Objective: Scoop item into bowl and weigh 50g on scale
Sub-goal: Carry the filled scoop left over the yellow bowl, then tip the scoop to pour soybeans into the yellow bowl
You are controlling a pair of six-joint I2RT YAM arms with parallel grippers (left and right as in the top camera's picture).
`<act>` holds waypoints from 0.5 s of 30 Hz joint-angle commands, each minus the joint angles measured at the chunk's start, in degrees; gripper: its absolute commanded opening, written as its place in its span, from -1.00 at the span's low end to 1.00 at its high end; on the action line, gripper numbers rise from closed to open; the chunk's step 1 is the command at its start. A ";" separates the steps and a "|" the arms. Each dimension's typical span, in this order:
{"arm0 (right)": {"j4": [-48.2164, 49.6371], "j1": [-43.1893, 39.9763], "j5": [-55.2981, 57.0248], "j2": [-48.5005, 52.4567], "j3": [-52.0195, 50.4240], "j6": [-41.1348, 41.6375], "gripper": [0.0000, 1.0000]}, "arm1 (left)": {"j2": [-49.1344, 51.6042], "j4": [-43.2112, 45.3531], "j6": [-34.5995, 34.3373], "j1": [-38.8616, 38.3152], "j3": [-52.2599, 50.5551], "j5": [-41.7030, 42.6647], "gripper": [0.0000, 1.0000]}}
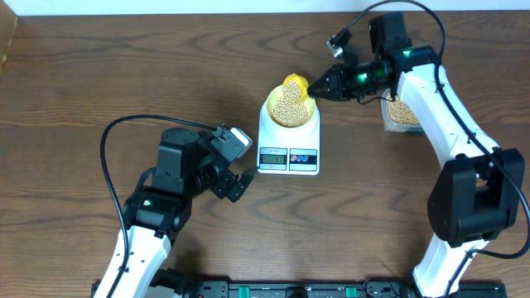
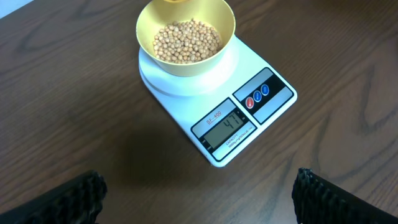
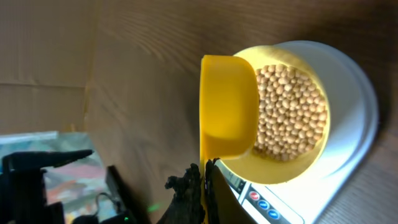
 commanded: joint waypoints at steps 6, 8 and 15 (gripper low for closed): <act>-4.39 3.87 11.58 0.31 6.69 -4.83 -0.97 | -0.28 0.04 0.15 0.24 0.66 0.70 0.95; -5.40 4.63 13.00 0.31 7.17 -5.79 -0.97 | -0.28 0.04 0.15 0.24 0.66 0.70 0.95; -6.73 6.95 18.64 0.31 7.30 -7.63 -0.98 | -0.28 0.07 0.15 0.24 0.66 0.72 0.95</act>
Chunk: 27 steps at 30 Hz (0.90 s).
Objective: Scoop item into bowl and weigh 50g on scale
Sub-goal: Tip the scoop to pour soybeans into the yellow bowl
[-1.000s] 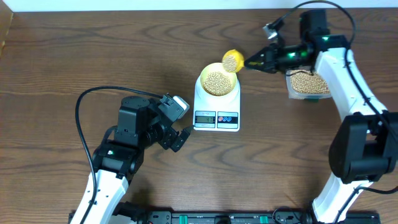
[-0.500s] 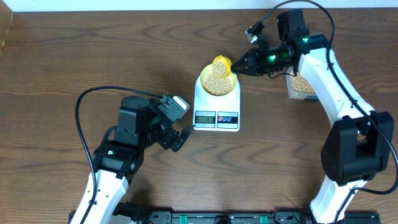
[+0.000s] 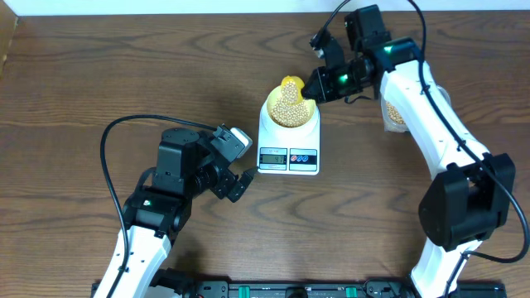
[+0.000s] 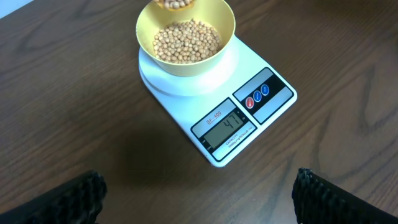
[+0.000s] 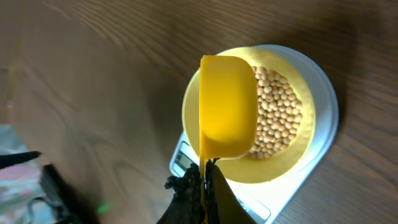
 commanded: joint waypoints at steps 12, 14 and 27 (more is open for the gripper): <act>-0.11 2.84 8.33 0.31 1.49 -5.86 -0.98 | -0.28 0.07 0.15 0.24 0.66 0.72 0.95; -0.11 2.84 8.35 0.31 1.49 -5.88 -0.98 | -0.28 0.07 0.15 0.24 0.66 0.72 0.95; -0.09 0.09 1.88 0.31 1.49 -3.30 -0.98 | -0.28 0.07 0.15 0.26 0.66 0.70 0.95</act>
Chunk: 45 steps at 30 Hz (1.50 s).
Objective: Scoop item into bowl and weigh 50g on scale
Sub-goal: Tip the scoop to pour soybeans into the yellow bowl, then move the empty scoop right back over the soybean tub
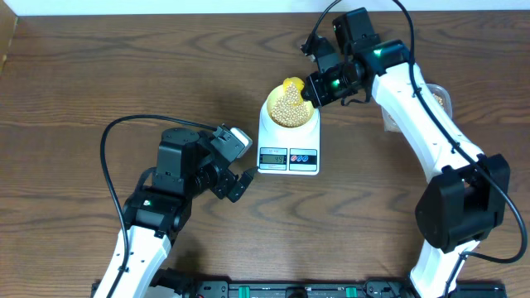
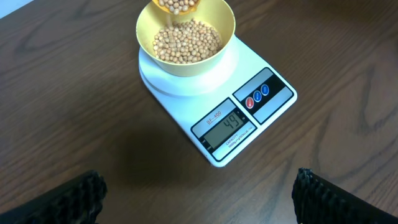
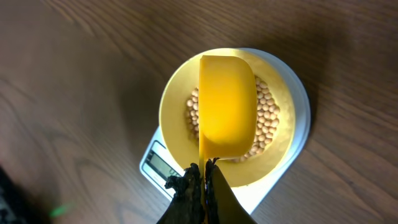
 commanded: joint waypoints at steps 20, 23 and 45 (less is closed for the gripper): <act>0.63 -16.46 -32.59 0.31 1.33 2.99 -0.98 | -0.28 0.07 0.15 0.24 0.66 0.70 0.95; 1.64 -18.03 -37.00 0.31 1.33 2.99 -0.98 | -0.28 0.04 0.15 0.24 0.66 0.72 0.95; -16.81 -39.36 -20.04 -3.04 1.33 -7.78 -0.98 | -0.28 0.07 0.15 0.24 0.66 0.70 0.95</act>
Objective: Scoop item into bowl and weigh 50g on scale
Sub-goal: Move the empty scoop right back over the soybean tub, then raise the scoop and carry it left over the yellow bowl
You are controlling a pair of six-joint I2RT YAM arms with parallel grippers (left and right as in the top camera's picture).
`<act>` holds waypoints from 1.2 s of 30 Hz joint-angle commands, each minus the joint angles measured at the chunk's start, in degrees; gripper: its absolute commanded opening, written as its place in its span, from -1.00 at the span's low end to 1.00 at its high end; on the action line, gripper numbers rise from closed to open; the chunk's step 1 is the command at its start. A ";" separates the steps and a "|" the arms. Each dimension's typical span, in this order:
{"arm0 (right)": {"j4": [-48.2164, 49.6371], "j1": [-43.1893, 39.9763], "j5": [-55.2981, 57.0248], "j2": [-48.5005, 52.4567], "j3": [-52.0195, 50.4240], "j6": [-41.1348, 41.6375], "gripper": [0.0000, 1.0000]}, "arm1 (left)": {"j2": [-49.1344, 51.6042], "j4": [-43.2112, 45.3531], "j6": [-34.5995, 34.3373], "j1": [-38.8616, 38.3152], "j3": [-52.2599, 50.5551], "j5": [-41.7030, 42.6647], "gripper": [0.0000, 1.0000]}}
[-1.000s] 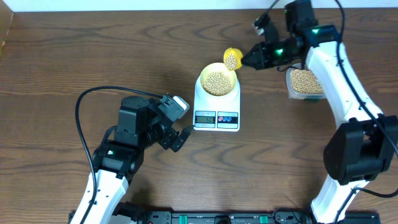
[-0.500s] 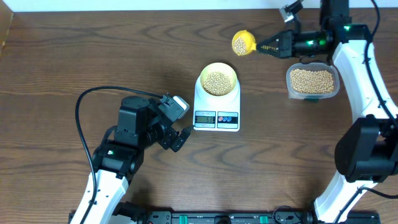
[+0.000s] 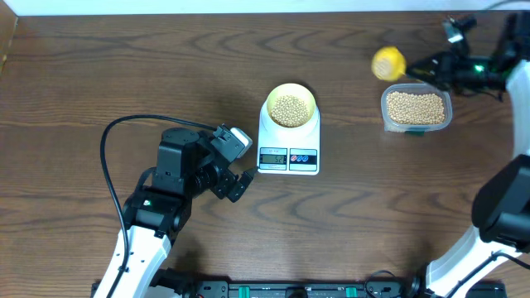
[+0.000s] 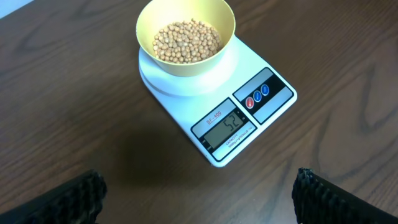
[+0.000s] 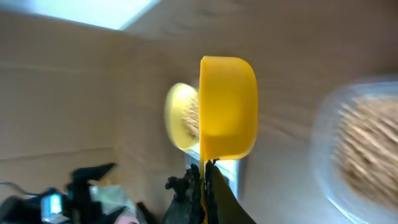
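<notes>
A yellow bowl [image 3: 290,106] of soybeans sits on the white scale [image 3: 288,149]; in the left wrist view the bowl [image 4: 185,34] is full and the scale's display [image 4: 230,124] reads 52. My right gripper [image 3: 421,66] is shut on the handle of the yellow scoop [image 3: 387,62], held at the back right beside the clear tub of soybeans [image 3: 416,109]. The scoop [image 5: 227,106] fills the right wrist view, which is blurred. My left gripper [image 3: 238,170] stands open just left of the scale, nothing between its fingers [image 4: 74,198].
Both arm cables run over the table; the left arm's loops at the left. The table's back edge is close behind the scoop. Bare wood lies between the scale and the tub.
My right gripper has gone with the scoop from over the bowl to the back right, beside the tub. The scale's reading rose from 49 to 52. The left arm has not moved.
The scoop was first held tilted at the bowl's back rim with the scale at 47. It stayed over the bowl, beans showing at its lip, and the reading reached 49. Now it is away by the tub and the display shows 52.
</notes>
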 commanded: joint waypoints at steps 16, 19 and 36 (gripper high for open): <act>-6.99 4.46 39.26 -2.58 1.07 -5.62 -0.97 | -0.28 0.07 0.15 0.24 0.66 0.74 0.95; -5.27 9.51 47.56 -2.58 1.07 -3.37 -0.97 | -0.28 0.07 0.15 0.24 0.66 0.72 0.95; -4.55 25.97 80.04 -2.58 1.97 0.76 -0.98 | -0.28 0.07 0.15 0.24 0.66 0.72 0.95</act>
